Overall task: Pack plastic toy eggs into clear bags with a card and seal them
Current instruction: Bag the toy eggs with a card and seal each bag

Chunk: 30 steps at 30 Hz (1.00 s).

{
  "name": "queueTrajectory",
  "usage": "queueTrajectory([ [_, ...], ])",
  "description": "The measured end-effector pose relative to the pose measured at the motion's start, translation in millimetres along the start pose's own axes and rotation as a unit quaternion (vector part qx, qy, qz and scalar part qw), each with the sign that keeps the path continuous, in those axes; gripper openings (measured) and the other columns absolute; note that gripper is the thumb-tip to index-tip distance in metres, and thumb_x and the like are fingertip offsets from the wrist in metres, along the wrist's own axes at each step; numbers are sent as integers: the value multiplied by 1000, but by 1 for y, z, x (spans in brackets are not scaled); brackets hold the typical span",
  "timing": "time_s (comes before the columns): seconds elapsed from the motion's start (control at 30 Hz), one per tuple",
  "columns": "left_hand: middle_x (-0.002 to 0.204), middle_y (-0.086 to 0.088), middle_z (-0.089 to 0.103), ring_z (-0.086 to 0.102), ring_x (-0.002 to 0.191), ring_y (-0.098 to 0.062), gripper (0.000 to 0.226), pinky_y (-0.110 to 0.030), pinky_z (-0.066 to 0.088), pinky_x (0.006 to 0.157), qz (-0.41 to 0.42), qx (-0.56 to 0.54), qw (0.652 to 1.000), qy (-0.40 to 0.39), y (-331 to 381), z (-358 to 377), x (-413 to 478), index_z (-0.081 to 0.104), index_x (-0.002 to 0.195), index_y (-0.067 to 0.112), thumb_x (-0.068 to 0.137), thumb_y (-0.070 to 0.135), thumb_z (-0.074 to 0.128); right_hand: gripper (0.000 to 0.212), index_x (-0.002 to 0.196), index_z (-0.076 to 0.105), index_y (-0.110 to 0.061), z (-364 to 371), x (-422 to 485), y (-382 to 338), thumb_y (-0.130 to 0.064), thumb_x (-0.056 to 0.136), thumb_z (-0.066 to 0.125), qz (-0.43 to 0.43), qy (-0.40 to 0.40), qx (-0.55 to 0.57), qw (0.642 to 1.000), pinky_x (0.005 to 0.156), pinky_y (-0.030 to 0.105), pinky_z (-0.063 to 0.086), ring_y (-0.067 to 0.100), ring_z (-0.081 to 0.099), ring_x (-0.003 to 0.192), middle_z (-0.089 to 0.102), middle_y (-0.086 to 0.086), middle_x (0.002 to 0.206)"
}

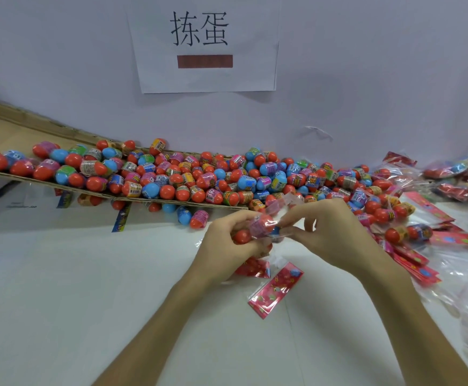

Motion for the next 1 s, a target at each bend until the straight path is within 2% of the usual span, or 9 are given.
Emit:
queueTrajectory([
  [0.1,103,12,78,77,91,-10,34,-25,62,78,-5,-13,1000,-10,0,2,0,73,117,24,86,12,82,13,91,81,-33,-2,-1,-1,-22,84,83,1,-12,-1,1000,65,34,57,6,61,69,73,-20,83],
  [0.23,100,18,76,73,93,-2,34,-12,55,73,-10,2,1000,-12,2,3,-2,74,111,31,84,14,84,10,88,80,-33,1,-1,3,-24,85,82,9,-27,-38,999,62,14,36,-9,56,79,58,-32,78],
  [0.33,99,10,77,75,91,-9,27,-19,59,75,-15,-6,1000,-22,1,4,-3,76,111,24,86,15,83,8,91,80,-30,5,1,7,-26,93,73,16,-50,-39,998,65,12,34,-6,57,84,61,-28,86],
  [0.43,102,10,77,73,96,-11,27,-32,62,85,-24,19,999,-31,2,5,-3,78,113,23,86,22,83,18,101,80,-25,12,2,10,-20,100,63,29,-119,-35,992,66,15,44,1,61,79,72,-18,95],
  [0.5,103,8,78,74,98,-13,28,-40,62,89,-34,18,999,-37,2,6,-3,78,114,22,86,23,83,18,101,80,-26,13,3,12,-19,98,64,30,-138,-31,990,67,20,51,3,63,78,71,-21,91],
  [0.6,100,5,78,76,94,-18,23,-43,63,85,-48,-26,998,-44,2,4,-4,77,110,22,88,19,82,13,91,80,-31,6,3,14,-20,92,73,16,-94,-11,995,61,17,47,3,61,78,68,-24,84],
  [0.7,95,7,79,76,87,-13,21,-24,60,74,-43,-58,996,-50,5,3,-3,76,109,23,90,15,79,15,85,75,-39,-5,1,11,-25,84,79,-12,-8,52,999,61,13,47,5,59,76,69,-23,81],
  [0.8,95,9,78,76,89,-11,22,-22,59,75,-48,-57,996,-50,7,4,-3,75,110,30,91,20,79,15,94,76,-39,-10,0,5,-40,80,78,-28,55,92,994,61,15,44,8,57,75,69,-24,83],
  [1.0,101,3,77,74,95,-16,22,-31,61,86,-36,-20,997,-61,7,8,-5,77,112,29,91,22,77,35,105,80,-31,-4,0,-4,-53,80,71,-23,23,20,999,88,36,33,11,45,96,58,-24,95],
])
Point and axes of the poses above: each hand's wrist, its own x-axis towards the middle knuckle, its own z-axis out of the palm, y = z × x, the point moved 3 cm from there along x, towards the middle knuckle
